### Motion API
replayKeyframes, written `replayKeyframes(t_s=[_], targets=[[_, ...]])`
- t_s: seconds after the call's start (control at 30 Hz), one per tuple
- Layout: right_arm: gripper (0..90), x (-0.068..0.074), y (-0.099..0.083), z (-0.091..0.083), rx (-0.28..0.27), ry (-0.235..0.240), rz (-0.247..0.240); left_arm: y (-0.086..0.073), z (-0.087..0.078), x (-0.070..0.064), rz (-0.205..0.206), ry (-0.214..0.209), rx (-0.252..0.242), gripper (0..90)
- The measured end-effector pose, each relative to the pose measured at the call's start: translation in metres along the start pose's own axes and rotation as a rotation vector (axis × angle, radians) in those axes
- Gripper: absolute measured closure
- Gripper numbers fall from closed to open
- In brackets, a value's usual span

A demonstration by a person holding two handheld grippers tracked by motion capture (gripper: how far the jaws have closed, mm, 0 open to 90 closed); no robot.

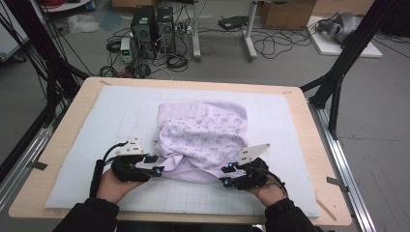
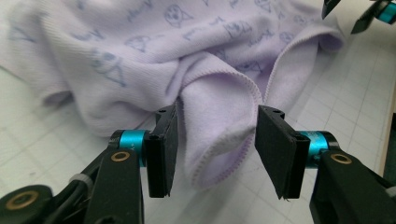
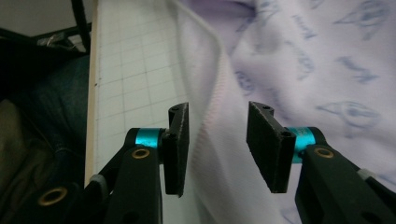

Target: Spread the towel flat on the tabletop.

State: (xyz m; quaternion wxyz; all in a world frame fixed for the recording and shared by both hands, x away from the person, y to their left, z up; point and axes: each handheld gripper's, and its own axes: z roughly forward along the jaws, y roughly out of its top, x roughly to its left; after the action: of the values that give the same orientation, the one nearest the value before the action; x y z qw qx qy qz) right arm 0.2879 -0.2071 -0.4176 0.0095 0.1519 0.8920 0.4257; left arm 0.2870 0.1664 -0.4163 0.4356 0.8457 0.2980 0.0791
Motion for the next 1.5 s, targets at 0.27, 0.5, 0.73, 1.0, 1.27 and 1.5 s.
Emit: replayKeyframes(t_s=[0.27,0.5,0.73,1.0,1.27,1.5], targets=[[83.7,-0.004,-0.002,0.023,0.067,0.056,-0.013,-0.008,0.014,0.002,0.012,0.028,0.075,85.4],[86.5,0.001,-0.003,0.018,0.070,0.087,-0.024,-0.017,-0.001,-0.003,0.003,0.050,0.054,86.6],[86.9,0.022,-0.008,0.000,0.066,0.101,-0.059,-0.032,-0.024,-0.019,-0.021,0.044,0.010,86.5],[77.7,0.036,-0.017,-0.015,0.027,0.161,-0.054,-0.043,-0.037,-0.029,-0.030,0.047,0.022,74.9],[63.6,0.013,-0.011,-0.015,0.005,0.033,-0.025,-0.010,-0.022,-0.029,0.046,-0.014,-0.023,66.3],[58.7,-0.004,-0.015,0.002,0.047,-0.004,0.003,0.012,0.025,-0.035,0.147,-0.147,0.019,66.5]])
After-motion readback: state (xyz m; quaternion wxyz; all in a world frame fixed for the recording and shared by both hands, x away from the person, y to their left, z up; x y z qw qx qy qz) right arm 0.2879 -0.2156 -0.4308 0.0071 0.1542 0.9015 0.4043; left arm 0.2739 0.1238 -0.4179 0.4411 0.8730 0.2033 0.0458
